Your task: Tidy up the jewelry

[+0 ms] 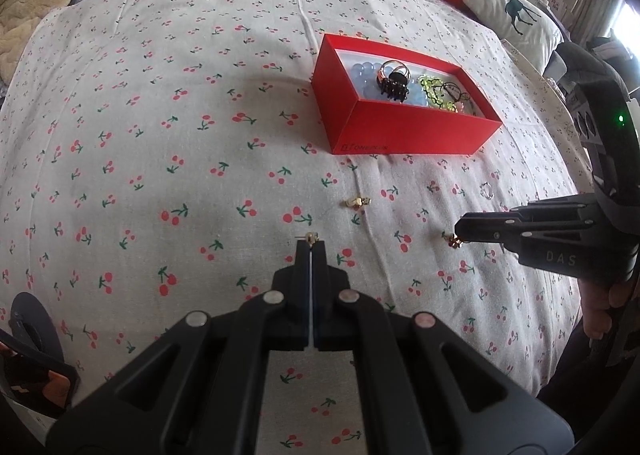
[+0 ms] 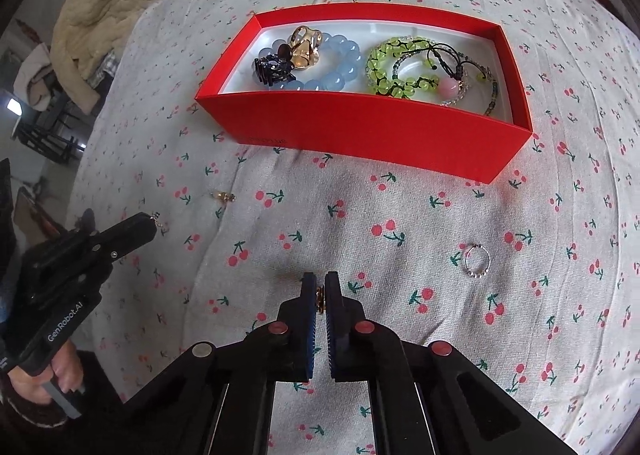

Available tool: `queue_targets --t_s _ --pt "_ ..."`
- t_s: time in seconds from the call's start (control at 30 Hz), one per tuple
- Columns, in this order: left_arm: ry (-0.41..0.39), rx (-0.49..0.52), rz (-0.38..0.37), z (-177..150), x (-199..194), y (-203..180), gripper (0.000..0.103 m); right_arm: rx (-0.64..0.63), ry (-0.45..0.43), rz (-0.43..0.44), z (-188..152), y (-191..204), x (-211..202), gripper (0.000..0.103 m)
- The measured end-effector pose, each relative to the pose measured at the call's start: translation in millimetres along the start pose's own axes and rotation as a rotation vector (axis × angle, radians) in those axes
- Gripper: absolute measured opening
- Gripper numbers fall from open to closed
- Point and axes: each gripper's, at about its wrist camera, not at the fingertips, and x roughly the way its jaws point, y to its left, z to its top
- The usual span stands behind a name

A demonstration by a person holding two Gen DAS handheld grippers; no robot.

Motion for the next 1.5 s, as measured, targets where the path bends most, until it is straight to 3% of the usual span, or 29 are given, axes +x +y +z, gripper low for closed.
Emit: queue_targets --t_s 0.47,0.53,0.63,0.7,0.73,0.93,1.0,1.17,1.3,1.5 --pt "-0.007 -0.038 -0.021 5.1 -3.5 3.8 0.001 0.031 -0.055 0.031 2.7 -8.3 -16.5 0.005" --pt "-0.002 -0.033 -0.022 3.7 -2.4 1.9 0.001 0.041 -0.057 0.028 2.3 -10.6 -18.8 0.019" --pt "0.008 -0.028 -0.022 3.2 0.6 -0.2 0.001 0.043 -0.049 0.020 2.0 -11.5 -19.5 0.028" --pt "0.013 -0.026 -0.022 3.4 2.1 -1.2 0.001 0.036 -0.048 0.012 1.0 -10.1 -18.5 0.064" --pt "0.014 -0.024 -0.022 3.4 2.5 -1.8 0.001 0.034 -0.056 0.011 -0.5 -9.8 -19.6 0.066" --pt "0.022 -0.021 -0.020 2.2 4.1 -2.3 0.001 -0.005 0.009 -0.004 -1.6 2.8 -2.6 0.058" --pt "0.023 -0.021 -0.020 1.9 4.2 -1.8 0.001 -0.014 0.040 -0.018 -1.4 5.6 6.3 0.047" --pt "0.020 -0.021 -0.019 1.7 4.1 -1.7 0.001 -0.040 0.050 -0.068 0.3 10.1 17.7 0.035" --pt "0.028 -0.022 -0.028 2.9 5.0 -2.0 0.001 -0.064 0.034 -0.098 1.4 11.6 22.2 0.016" --pt "0.023 -0.035 -0.056 8.7 -0.1 -7.1 0.001 -0.019 0.022 -0.054 3.9 0.5 13.5 0.014"
